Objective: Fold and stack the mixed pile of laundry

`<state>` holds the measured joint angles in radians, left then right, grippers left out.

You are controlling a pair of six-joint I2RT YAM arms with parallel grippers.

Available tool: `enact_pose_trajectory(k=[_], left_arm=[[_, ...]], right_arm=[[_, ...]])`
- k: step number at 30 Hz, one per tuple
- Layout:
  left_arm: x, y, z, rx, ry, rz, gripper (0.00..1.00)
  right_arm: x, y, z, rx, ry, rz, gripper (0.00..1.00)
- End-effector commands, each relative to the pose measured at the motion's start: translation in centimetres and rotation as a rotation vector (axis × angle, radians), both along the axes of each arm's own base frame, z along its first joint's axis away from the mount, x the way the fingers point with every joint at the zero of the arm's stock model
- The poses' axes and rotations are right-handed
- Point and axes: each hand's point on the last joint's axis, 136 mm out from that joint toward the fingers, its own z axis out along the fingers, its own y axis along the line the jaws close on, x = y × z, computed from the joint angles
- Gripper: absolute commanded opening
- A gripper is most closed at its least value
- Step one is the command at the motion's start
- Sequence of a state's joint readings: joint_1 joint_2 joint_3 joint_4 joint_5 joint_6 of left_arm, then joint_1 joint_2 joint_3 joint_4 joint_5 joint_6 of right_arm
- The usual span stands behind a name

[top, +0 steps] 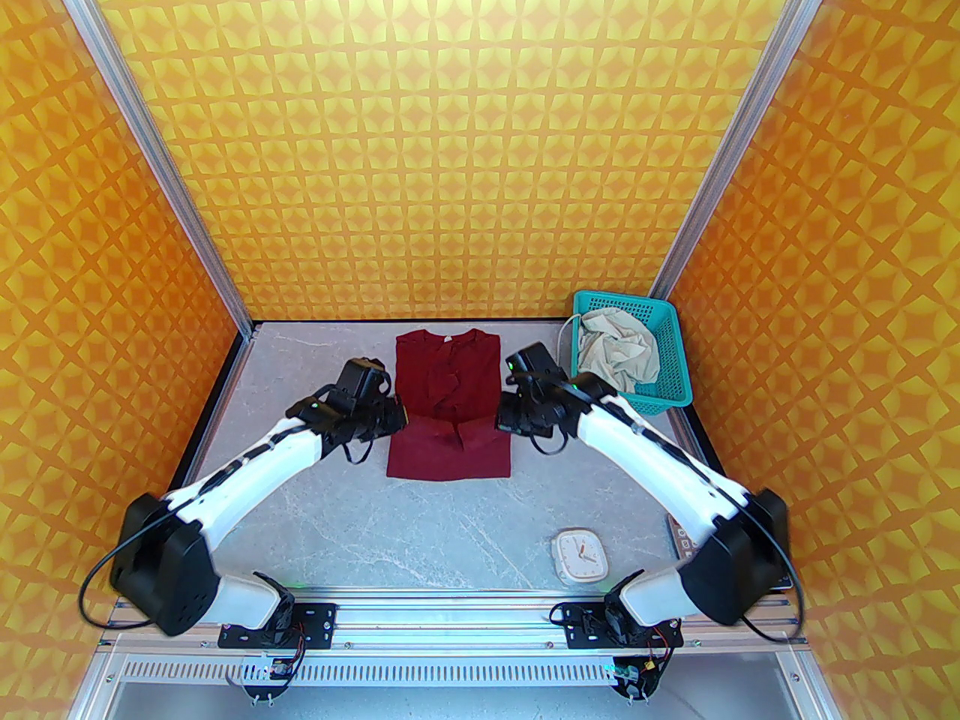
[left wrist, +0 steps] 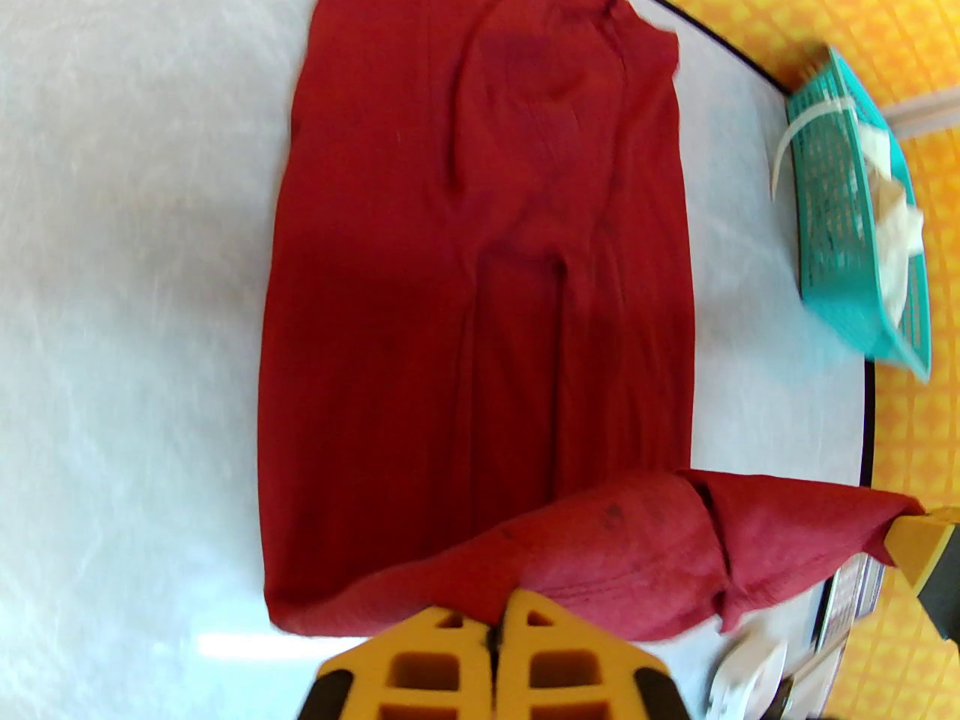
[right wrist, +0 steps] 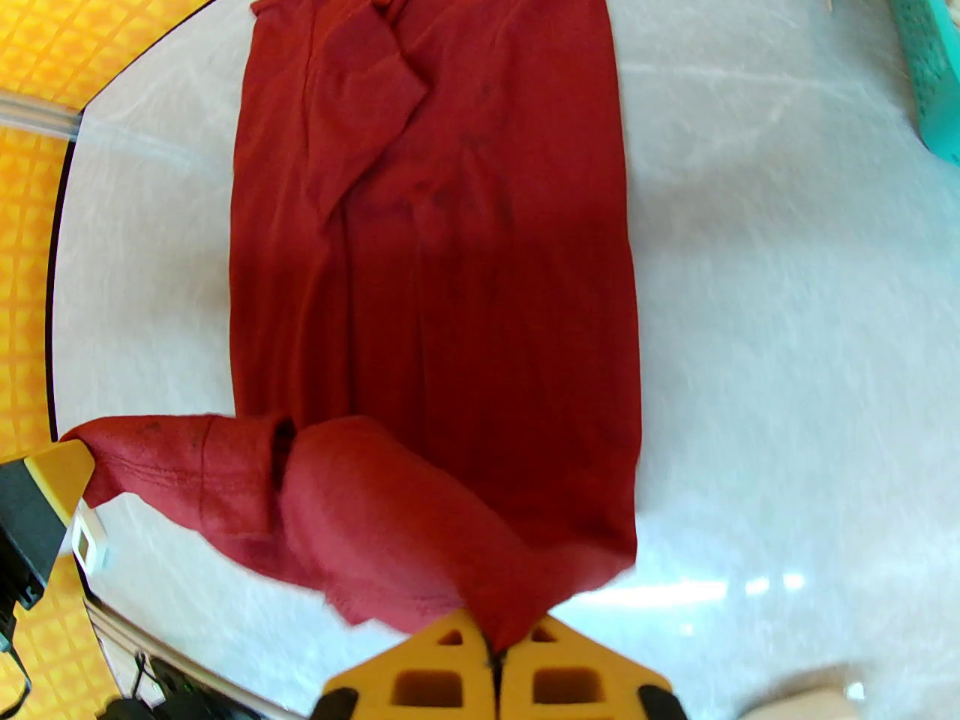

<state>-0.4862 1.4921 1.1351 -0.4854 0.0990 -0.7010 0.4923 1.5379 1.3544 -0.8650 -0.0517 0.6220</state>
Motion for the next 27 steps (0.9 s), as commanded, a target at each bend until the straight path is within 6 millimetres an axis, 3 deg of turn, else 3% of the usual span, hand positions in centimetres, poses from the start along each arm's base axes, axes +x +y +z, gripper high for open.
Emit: enact_pose_trajectory(k=[1, 16, 27], left_arm=[[3.3, -0.2, 1.8, -0.039, -0.080, 0.013, 0.00], [9.2, 1.6, -2.5, -0.070, -0.025, 0.078, 0.00], [12.5, 1.6, -6.1, -0.116, 0.015, 0.076, 0.00]], right_arm=[[2.9, 1.2, 0.9, 0.060, -0.048, 0.030, 0.00], [9.9, 1.8, -2.6, 0.130, 0.000, -0.001, 0.00], [12.0, 1.3, -7.5, 0.208, 0.041, -0.038, 0.00]])
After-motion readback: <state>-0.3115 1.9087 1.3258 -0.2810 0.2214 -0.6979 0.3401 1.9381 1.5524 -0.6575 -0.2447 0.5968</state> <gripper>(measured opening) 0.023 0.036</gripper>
